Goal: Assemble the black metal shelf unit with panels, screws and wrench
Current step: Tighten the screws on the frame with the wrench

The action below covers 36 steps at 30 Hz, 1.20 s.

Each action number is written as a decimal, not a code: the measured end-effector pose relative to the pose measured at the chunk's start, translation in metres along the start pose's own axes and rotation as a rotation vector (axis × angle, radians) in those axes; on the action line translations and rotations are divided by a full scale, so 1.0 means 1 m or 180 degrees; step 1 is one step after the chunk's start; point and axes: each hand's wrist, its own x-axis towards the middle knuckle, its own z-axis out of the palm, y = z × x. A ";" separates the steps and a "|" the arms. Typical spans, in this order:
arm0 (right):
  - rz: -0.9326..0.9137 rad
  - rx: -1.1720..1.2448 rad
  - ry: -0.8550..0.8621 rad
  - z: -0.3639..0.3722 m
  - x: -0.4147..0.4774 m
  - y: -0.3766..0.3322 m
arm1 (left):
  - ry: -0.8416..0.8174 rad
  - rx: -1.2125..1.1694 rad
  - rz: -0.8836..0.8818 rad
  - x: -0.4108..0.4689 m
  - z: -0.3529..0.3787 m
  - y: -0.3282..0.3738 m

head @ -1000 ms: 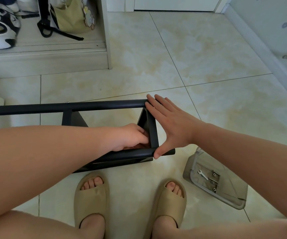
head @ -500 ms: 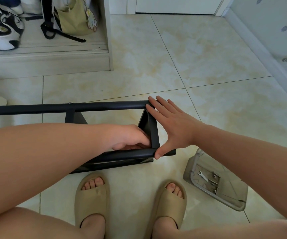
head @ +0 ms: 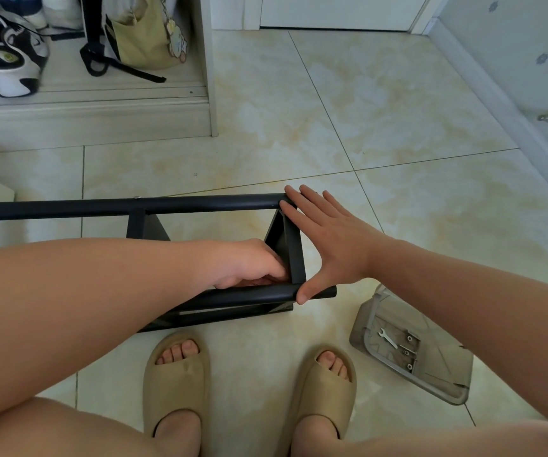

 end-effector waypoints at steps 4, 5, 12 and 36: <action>-0.0004 -0.0010 0.0015 0.000 0.000 0.000 | 0.0039 -0.0019 0.0062 0.003 0.000 -0.003; -0.0006 -0.0009 0.0017 0.000 0.000 0.000 | 0.0033 -0.0028 0.0088 0.003 0.000 -0.002; -0.0006 -0.0003 0.0015 0.000 0.000 0.001 | -0.0130 -0.0092 0.0065 0.000 -0.003 -0.003; 0.0017 0.0041 0.0008 -0.003 0.003 0.001 | 0.0075 0.0115 0.0020 0.001 -0.002 0.005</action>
